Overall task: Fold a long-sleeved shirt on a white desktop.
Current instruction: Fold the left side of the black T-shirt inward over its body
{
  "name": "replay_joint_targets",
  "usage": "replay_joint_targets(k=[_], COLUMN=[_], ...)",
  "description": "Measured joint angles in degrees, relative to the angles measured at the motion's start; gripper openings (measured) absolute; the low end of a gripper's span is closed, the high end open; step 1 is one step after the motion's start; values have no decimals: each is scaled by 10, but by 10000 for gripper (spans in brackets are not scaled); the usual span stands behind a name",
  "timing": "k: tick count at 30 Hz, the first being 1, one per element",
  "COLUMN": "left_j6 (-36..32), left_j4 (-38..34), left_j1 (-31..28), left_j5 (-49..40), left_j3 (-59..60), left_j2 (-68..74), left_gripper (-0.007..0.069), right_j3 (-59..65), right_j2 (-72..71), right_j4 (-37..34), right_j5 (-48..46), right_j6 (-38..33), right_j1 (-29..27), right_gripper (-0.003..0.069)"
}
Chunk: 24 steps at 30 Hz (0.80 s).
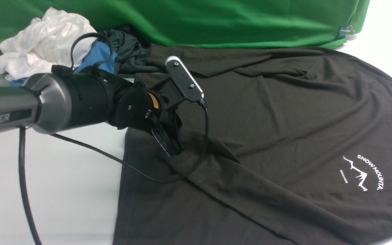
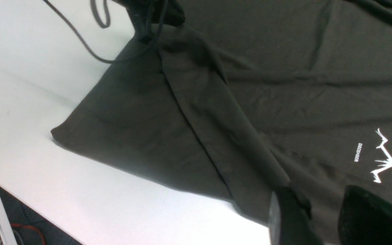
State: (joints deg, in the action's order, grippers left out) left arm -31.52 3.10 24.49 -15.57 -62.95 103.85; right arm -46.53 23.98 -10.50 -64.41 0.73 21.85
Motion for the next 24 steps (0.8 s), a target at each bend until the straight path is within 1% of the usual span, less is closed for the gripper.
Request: replay_joint_targets(k=[2,3,4,6,7,9,11,12,15,18,24], left_j6=[3,5,27,82,114,148,150,137,73,43,37], left_j4=[0,0,-1,-3,-5,-16,-50,-78,-154,-177,-176], left_j1=[-12,-13,-20,-29,-32,-33,-32,-30,-29,-31,-34], left_j5=[23,27,35,29,11,-32,-87,-113,-153,-140,-90], left_j3=[0,0,0,-1,-1,-1,0,3,17,21,21], left_j2=[7,7,7,0,-7,-23,-39,-45,-43,-34,-8], left_gripper=[247,265,335,407,428,437,419,395,353,353,379], right_j3=[0,0,0,0,0,0,0,0,0,0,0], right_j2=[0,0,0,0,0,0,0,0,0,0,0], right_j4=[-5,-6,-12,-18,-19,-22,-23,-24,-24,-25,-25], right_j5=[0,0,0,0,0,-2,-2,-2,0,0,0], right_j6=[0,0,0,0,0,0,-1,-1,-7,-7,-7], right_j1=[0,0,0,0,0,0,0,0,0,0,0], right_gripper=[242,242,242,242,242,242,242,242,242,242,242])
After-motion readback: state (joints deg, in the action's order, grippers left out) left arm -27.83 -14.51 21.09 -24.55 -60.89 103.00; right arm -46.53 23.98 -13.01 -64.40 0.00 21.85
